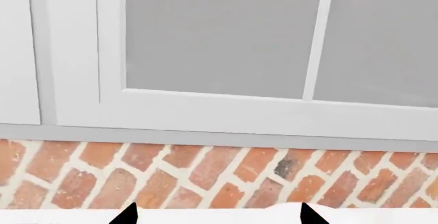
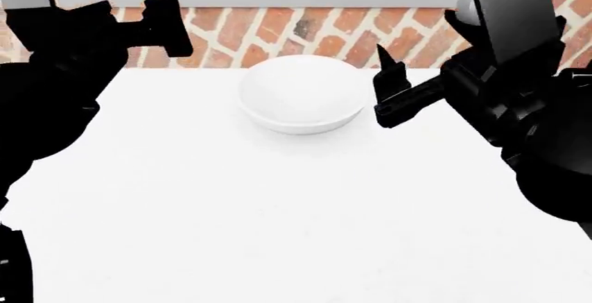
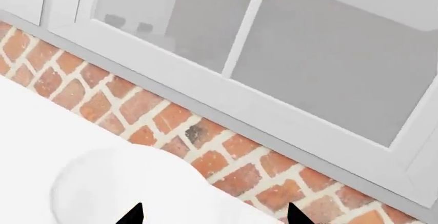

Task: Place the two vegetables and bowl onto the tray for setting up a vegetable dip station.

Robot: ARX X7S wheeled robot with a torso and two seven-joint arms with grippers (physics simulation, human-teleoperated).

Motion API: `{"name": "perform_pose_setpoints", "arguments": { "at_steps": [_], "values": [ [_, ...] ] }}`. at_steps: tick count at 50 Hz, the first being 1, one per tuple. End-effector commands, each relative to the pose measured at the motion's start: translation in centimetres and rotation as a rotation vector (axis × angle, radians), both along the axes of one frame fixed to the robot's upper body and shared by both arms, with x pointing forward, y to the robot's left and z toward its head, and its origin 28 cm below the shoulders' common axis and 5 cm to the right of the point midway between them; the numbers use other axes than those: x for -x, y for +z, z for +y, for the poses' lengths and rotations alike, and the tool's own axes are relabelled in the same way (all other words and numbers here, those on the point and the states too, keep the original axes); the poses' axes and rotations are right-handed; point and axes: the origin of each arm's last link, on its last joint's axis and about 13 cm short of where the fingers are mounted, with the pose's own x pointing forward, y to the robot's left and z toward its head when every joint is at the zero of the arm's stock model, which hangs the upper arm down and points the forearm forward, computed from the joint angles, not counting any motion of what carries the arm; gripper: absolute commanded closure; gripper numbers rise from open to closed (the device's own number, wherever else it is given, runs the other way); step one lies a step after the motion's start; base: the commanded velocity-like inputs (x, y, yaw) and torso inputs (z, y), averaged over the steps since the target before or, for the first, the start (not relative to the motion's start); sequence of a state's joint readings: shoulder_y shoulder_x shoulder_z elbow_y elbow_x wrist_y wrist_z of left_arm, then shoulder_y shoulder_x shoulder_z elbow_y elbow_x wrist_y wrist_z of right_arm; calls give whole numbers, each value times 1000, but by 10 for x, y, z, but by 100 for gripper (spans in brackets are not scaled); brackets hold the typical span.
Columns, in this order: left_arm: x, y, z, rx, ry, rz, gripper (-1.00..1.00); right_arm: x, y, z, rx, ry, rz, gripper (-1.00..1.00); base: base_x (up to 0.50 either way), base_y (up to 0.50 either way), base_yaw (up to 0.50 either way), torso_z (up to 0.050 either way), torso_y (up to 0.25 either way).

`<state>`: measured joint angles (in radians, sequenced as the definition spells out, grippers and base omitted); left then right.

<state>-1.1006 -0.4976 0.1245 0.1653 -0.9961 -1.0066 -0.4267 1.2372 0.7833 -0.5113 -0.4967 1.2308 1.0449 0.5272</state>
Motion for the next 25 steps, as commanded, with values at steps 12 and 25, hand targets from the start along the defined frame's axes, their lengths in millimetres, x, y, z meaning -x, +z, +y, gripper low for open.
{"name": "perform_pose_setpoints", "arguments": {
  "at_steps": [12,25],
  "values": [
    [-27,18,12,-59,37,105,-100,-30,29,-13,233,50,173,-100,152,0,0,0,0],
    [-29,18,13,-68,46,104,-100,-29,28,-13,248,59,196,-100,500,1,0,0,1]
  ]
}}
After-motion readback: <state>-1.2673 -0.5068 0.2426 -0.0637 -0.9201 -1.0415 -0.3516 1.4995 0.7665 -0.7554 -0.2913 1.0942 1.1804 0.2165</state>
